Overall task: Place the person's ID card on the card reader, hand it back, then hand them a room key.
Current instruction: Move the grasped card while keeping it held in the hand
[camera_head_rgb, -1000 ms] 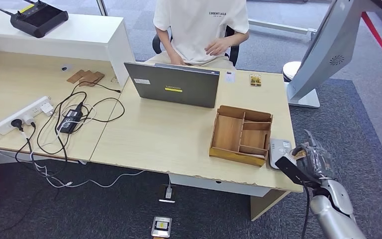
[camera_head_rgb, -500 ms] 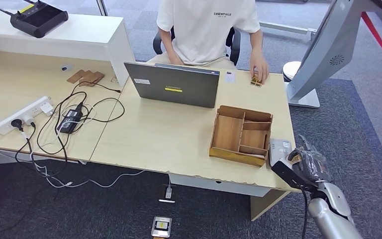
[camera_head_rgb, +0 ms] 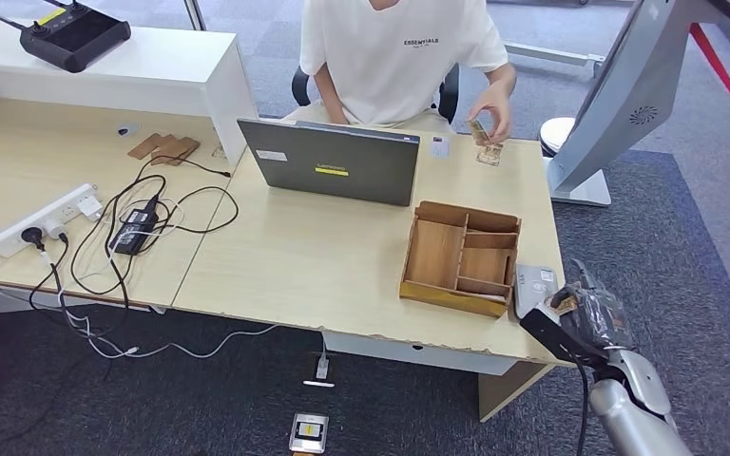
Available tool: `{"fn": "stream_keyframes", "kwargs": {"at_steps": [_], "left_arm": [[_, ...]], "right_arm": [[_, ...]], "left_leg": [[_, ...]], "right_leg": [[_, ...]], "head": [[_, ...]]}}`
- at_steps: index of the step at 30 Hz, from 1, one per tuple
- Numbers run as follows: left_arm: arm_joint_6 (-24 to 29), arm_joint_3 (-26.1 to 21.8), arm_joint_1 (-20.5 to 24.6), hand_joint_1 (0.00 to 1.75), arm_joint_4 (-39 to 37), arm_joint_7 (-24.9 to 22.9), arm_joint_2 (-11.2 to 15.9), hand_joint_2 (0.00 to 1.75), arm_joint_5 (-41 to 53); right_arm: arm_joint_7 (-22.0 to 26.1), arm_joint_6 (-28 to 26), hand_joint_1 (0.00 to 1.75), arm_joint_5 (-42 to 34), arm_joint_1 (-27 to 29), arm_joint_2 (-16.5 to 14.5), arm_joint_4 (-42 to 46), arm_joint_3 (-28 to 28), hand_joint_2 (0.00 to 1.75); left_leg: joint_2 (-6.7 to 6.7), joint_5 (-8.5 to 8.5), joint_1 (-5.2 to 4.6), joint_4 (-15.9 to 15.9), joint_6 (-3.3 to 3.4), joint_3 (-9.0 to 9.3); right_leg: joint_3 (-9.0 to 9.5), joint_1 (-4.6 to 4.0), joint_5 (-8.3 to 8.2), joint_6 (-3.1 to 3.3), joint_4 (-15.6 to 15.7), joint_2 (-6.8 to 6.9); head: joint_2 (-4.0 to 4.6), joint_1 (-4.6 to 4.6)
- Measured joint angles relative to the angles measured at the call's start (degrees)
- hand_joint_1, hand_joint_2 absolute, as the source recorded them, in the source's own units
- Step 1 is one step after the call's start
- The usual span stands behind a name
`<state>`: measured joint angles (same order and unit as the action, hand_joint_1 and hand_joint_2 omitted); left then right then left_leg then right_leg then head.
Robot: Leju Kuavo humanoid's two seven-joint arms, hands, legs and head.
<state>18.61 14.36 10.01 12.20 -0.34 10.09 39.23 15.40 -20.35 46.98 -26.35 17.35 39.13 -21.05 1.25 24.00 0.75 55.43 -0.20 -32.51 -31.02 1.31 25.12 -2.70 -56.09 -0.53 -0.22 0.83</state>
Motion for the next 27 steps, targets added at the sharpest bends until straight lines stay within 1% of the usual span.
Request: {"fn": "stream_keyframes", "kwargs": {"at_steps": [16, 27], "left_arm": [[-0.03, 0.39, 0.24, 0.00, 0.00, -0.09, -0.02, 0.00, 0.16], [-0.03, 0.46, 0.51, 0.00, 0.00, -0.14, -0.02, 0.00, 0.16]], "right_arm": [[0.40, -1.85, 1.75, 0.19, -0.16, -0.43, -1.11, 0.00, 1.75], [-0.31, -2.54, 1.75, 0.86, -1.16, -0.12, -2.04, 0.00, 1.75]], "left_leg": [[0.00, 0.00, 0.00, 0.00, 0.00, 0.01], [0.00, 0.00, 0.00, 0.00, 0.00, 0.00]], "right_leg": [[0.01, 0.00, 0.00, 0.00, 0.00, 0.00], [0.01, 0.00, -0.01, 0.00, 0.00, 0.00]], "head": [[0.00, 0.00], [0.00, 0.00]]}}
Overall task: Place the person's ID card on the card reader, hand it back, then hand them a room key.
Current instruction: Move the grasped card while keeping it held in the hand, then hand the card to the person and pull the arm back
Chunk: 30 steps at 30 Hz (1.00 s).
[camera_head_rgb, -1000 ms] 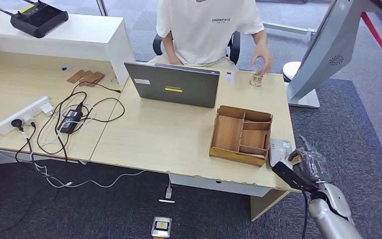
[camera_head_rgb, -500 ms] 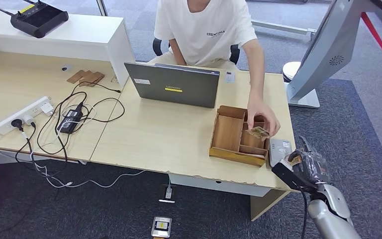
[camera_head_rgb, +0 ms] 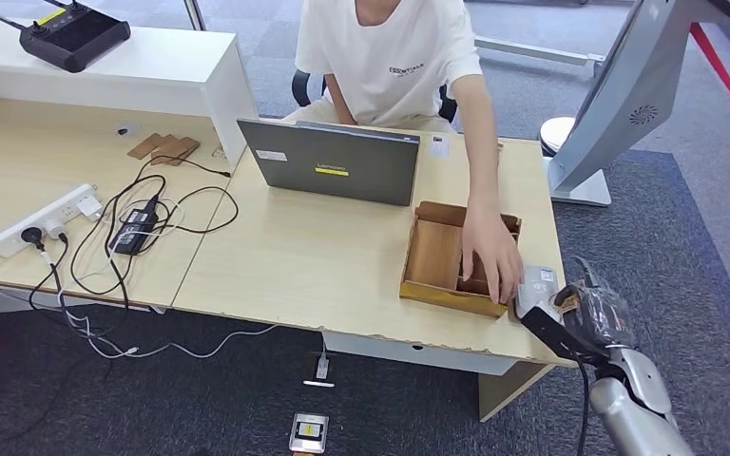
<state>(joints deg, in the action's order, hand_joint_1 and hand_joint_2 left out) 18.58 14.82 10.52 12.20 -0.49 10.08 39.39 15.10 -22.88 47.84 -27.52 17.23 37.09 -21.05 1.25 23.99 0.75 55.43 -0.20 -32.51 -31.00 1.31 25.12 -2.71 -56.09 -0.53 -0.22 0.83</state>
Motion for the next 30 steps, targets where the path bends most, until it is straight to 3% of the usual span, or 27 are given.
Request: {"fn": "stream_keyframes", "kwargs": {"at_steps": [15, 23, 30], "left_arm": [[0.24, 0.08, 0.33, 0.00, 0.00, -0.10, 0.02, 0.00, 0.12], [0.90, 0.09, 0.32, 0.00, -0.02, -0.44, 0.01, 0.00, 0.04], [1.07, 0.09, 0.31, 0.00, -0.01, -0.52, -0.20, 0.00, 0.42]], "right_arm": [[-2.05, -3.10, 1.75, 1.10, -2.55, 1.54, -0.21, 1.08, 1.75], [-5.28, -9.04, 1.75, 2.36, -7.24, 2.07, 1.44, 3.92, 1.75], [-2.65, -10.82, 1.75, -1.42, -10.64, 1.05, 4.85, 6.56, 1.75]], "left_leg": [[0.01, 0.00, -0.01, 0.00, 0.00, -0.03], [0.01, 0.00, -0.01, 0.00, 0.00, -0.04], [0.01, 0.00, -0.01, 0.00, 0.00, -0.06]], "right_leg": [[-0.01, 0.01, -0.01, -0.01, -0.01, 0.00], [-0.01, 0.01, -0.01, -0.01, -0.02, 0.00], [-0.02, 0.00, -0.02, -0.01, -0.04, -0.04]], "head": [[0.00, 0.01], [0.00, 0.00], [0.00, 0.01]]}}
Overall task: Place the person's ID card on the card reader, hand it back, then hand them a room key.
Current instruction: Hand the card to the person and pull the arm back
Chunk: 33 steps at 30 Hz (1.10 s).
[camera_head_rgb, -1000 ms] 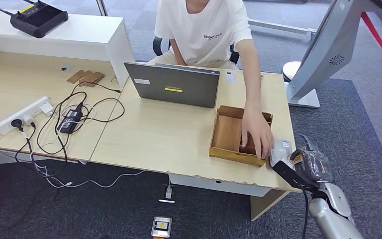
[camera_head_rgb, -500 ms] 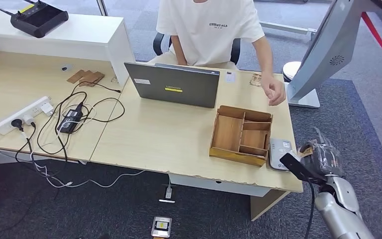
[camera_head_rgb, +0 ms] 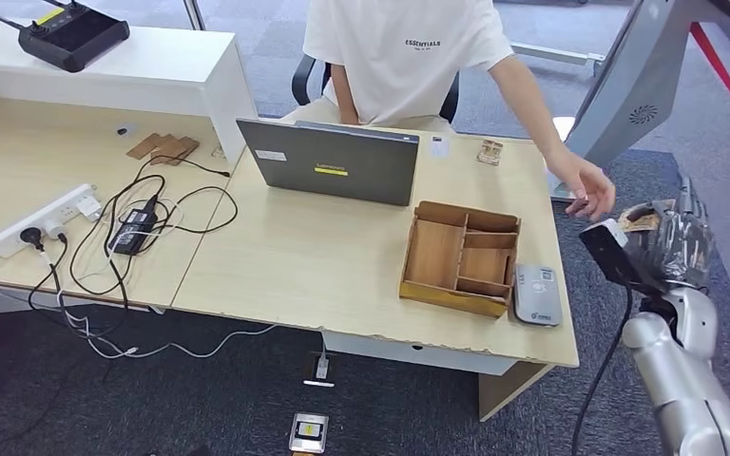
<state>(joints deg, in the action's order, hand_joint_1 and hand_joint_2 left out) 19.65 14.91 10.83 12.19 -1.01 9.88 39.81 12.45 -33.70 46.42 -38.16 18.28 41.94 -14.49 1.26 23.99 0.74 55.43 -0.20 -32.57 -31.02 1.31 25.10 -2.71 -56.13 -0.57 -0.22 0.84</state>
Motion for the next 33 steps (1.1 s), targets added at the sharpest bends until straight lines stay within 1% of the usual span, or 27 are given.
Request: {"fn": "stream_keyframes", "kwargs": {"at_steps": [7, 14, 22, 24, 26, 28, 33], "left_arm": [[-0.95, 0.01, 0.57, 0.00, 0.01, 0.02, -0.43, 0.00, 1.38], [-2.45, 0.56, 1.90, 0.00, 0.05, 0.31, -0.73, 0.00, 3.13], [-4.33, 1.72, 3.51, 0.00, 0.25, -0.21, -1.16, 0.00, 5.19], [-4.68, 2.11, 3.95, 0.00, 0.28, -0.36, -1.26, 0.00, 5.57], [-4.97, 2.46, 4.30, 0.00, 0.30, -0.40, -1.38, 0.00, 5.84], [-5.13, 2.80, 4.49, 0.00, 0.31, -0.41, -1.48, 0.00, 5.92], [-5.25, 3.54, 4.94, 0.00, 0.32, -0.39, -1.54, 0.00, 5.95]], "right_arm": [[2.08, 2.28, 1.75, 0.87, -3.39, -3.16, 2.17, 0.03, 1.75], [4.70, 4.47, 1.75, 1.92, -7.13, -7.33, 1.20, -0.56, 1.75], [4.99, 5.88, 1.75, 4.02, -9.38, -10.28, -1.04, -1.70, 1.75], [4.67, 6.35, 1.63, 4.77, -10.02, -10.96, -1.63, -2.08, 1.75], [4.39, 6.65, 0.76, 5.31, -10.54, -11.63, -2.27, -2.51, 1.75], [4.14, 6.69, 0.00, 5.69, -10.97, -12.33, -3.00, -2.92, 1.75], [3.46, 6.38, 0.00, 6.51, -11.38, -13.54, -4.49, -3.74, 1.75]], "left_leg": [[0.01, -0.02, 0.02, 0.00, -0.01, 0.01], [0.01, -0.02, 0.03, 0.00, -0.02, 0.01], [0.01, -0.02, 0.02, 0.00, -0.01, -0.01], [0.01, -0.02, 0.02, 0.01, -0.02, -0.01], [0.02, -0.02, 0.02, 0.01, -0.02, -0.01], [0.02, -0.02, 0.03, 0.01, -0.02, -0.01], [0.01, -0.02, 0.03, 0.01, -0.02, -0.02]], "right_leg": [[0.00, -0.01, 0.00, 0.01, -0.02, 0.00], [-0.01, -0.02, 0.00, 0.01, -0.02, 0.00], [-0.03, -0.01, -0.01, 0.01, -0.02, 0.00], [-0.03, -0.01, -0.01, 0.01, -0.01, 0.00], [-0.04, -0.01, -0.01, 0.01, -0.02, 0.00], [-0.05, -0.02, -0.01, 0.01, -0.02, 0.00], [-0.05, -0.02, 0.00, 0.02, -0.02, -0.01]], "head": [[0.00, 0.00], [0.00, 0.00], [0.00, -0.01], [0.00, -0.01], [0.00, -0.01], [0.00, -0.01], [0.00, -0.01]]}}
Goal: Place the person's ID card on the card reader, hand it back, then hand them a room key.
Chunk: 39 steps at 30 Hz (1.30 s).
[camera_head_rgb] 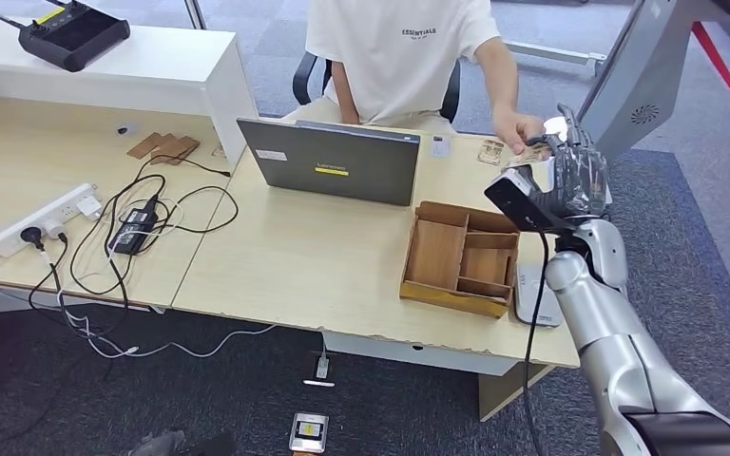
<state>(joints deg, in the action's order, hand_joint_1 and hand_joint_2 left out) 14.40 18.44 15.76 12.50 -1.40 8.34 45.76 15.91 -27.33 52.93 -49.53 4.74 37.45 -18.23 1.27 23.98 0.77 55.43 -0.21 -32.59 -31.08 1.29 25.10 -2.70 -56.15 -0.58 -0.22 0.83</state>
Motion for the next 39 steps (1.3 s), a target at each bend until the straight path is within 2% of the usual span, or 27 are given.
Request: {"fn": "stream_keyframes", "kwargs": {"at_steps": [11, 15, 20, 24, 27, 31, 39], "left_arm": [[-0.05, 0.70, 0.08, 0.00, 0.00, 0.00, 0.00, 0.00, 0.06], [-0.01, 0.71, 0.05, 0.00, 0.00, 0.07, 0.01, 0.00, -0.50], [0.63, 0.69, -0.64, 0.00, 0.00, 0.25, 0.11, 0.00, -2.15], [1.18, 0.66, -1.57, 0.00, 0.00, 0.51, 0.43, 0.00, -2.93], [1.38, 0.61, -1.90, 0.00, 0.00, 0.57, 0.55, 0.00, -3.35], [1.47, 0.60, -2.11, 0.00, -0.02, 0.58, 0.76, 0.00, -3.50], [1.78, 0.57, -2.50, 0.00, -0.02, 0.77, 1.06, 0.00, -3.53]], "right_arm": [[-0.21, -0.39, 0.00, -0.60, -0.06, -0.73, -1.39, -0.58, 1.75], [0.10, 0.85, 0.00, -5.34, -0.03, -0.74, -1.38, -0.54, 1.75], [0.36, 9.90, 0.00, -22.70, 1.74, 0.09, 1.59, 0.89, 1.75], [-3.35, 15.86, 0.00, -30.79, 5.23, 2.08, 7.28, 2.01, 1.75], [-6.39, 19.59, 0.00, -34.31, 8.85, 4.01, 12.52, 2.35, 1.75], [-7.74, 24.10, 0.00, -37.38, 13.98, 6.37, 19.80, 2.36, 1.75], [-9.02, 29.56, 0.00, -37.31, 21.35, 8.71, 32.39, 1.67, 1.75]], "left_leg": [[-0.01, 0.00, -0.01, 0.01, 0.00, 0.01], [-0.02, 0.00, 0.00, 0.00, 0.00, 0.01], [-0.01, 0.01, 0.00, 0.01, 0.00, 0.01], [-0.02, 0.02, -0.01, 0.01, 0.01, 0.01], [0.00, 0.02, -0.01, 0.01, 0.01, 0.01], [0.00, 0.03, -0.01, 0.01, 0.01, 0.01], [-0.01, 0.03, 0.00, 0.00, 0.01, 0.01]], "right_leg": [[0.00, 0.01, 0.00, 0.00, 0.01, 0.00], [-0.01, 0.01, 0.00, 0.00, 0.01, 0.00], [-0.02, 0.01, 0.00, 0.00, 0.02, 0.00], [-0.03, 0.01, 0.01, 0.00, 0.05, 0.00], [-0.02, 0.01, 0.01, -0.01, 0.06, 0.00], [-0.02, 0.01, 0.01, 0.00, 0.05, -0.02], [-0.02, 0.00, 0.02, 0.01, 0.04, -0.02]], "head": [[0.00, 0.00], [0.00, 0.00], [0.00, -0.01], [0.00, 0.00], [0.00, 0.00], [0.00, 0.00], [0.00, -0.01]]}}
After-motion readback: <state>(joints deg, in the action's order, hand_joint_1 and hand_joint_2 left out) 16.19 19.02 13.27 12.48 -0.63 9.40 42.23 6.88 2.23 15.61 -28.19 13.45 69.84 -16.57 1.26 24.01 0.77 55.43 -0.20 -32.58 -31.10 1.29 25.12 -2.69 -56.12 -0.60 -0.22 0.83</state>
